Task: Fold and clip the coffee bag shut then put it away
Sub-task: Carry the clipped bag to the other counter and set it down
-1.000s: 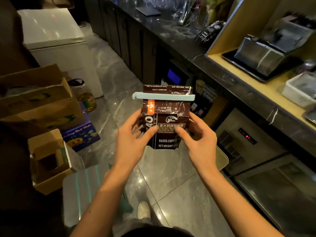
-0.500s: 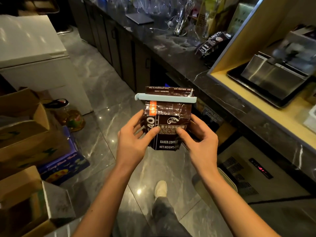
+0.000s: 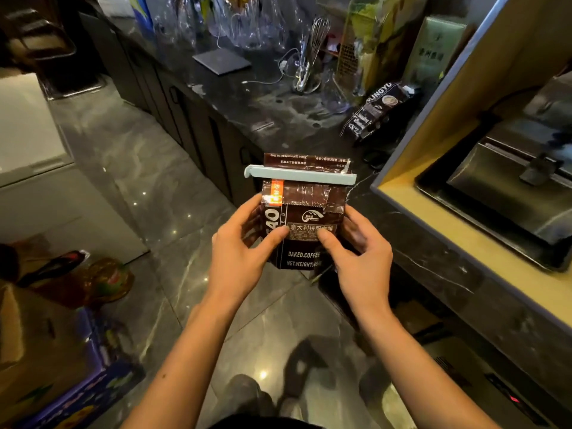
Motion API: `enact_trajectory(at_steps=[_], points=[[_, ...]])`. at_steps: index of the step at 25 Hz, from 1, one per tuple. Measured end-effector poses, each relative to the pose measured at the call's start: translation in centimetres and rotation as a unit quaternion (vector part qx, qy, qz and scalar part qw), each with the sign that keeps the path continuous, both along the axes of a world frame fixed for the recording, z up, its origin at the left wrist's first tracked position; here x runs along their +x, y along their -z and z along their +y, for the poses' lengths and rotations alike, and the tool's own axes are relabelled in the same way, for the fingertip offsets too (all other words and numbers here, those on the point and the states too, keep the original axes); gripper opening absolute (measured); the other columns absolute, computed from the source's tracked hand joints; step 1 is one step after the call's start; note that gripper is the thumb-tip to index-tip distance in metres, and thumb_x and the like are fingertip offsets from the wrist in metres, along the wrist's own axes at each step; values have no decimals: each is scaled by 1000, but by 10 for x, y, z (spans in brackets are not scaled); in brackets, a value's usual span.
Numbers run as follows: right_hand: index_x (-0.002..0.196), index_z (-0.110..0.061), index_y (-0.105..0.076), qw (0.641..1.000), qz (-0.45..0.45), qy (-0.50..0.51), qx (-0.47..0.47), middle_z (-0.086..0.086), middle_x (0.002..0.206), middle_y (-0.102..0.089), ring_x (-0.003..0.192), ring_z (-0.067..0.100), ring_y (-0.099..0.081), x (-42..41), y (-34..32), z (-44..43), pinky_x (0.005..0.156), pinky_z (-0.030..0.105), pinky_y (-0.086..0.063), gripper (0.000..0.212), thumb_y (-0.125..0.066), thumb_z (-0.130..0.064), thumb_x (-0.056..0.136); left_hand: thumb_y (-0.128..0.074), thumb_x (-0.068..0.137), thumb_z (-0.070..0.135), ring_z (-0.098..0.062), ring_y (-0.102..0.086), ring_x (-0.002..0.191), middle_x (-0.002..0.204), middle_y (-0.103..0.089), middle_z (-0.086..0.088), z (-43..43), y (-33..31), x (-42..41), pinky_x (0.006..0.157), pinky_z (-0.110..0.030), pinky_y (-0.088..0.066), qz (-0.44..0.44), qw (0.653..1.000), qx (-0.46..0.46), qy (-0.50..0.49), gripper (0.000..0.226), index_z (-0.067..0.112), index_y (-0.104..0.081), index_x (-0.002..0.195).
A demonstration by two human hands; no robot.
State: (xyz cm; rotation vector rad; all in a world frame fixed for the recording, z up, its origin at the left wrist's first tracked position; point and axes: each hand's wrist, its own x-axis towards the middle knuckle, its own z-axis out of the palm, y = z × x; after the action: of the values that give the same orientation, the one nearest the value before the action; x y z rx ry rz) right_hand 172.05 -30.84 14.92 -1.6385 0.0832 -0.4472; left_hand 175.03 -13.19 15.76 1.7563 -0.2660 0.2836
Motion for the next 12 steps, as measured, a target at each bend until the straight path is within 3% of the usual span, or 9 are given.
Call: enact_trajectory(at_steps=[5,10,12], points=[[125,-31,-59,999,2,45,-8,-41,98,-67,100,-19,-62,92,5,4,72,0,-47,49,-75,-10,84,-78,83,24,4,-63,112,118,-67,25,-1,7,107,92,-14,-49,3,999,-2,47,57,27,-55,135],[129,-26,-61,992,14,123,-18,-28,103,-68,103,-14,-63,188,2,29,76,3,-48,49,-76,-13,83,-77,83,23,-3,-63,117,126,-68,10,16,14,228,97,-31,-54,29,992,-23,117,60,23,-54,138],[125,-34,-62,987,20,160,-18,-31,103,-70,103,-14,-63,220,-2,40,78,4,-49,48,-77,-15,83,-78,83,23,-2,-63,117,127,-68,9,21,11,271,97,-35,-54,40,989,-22,143,61,23,-54,138]])
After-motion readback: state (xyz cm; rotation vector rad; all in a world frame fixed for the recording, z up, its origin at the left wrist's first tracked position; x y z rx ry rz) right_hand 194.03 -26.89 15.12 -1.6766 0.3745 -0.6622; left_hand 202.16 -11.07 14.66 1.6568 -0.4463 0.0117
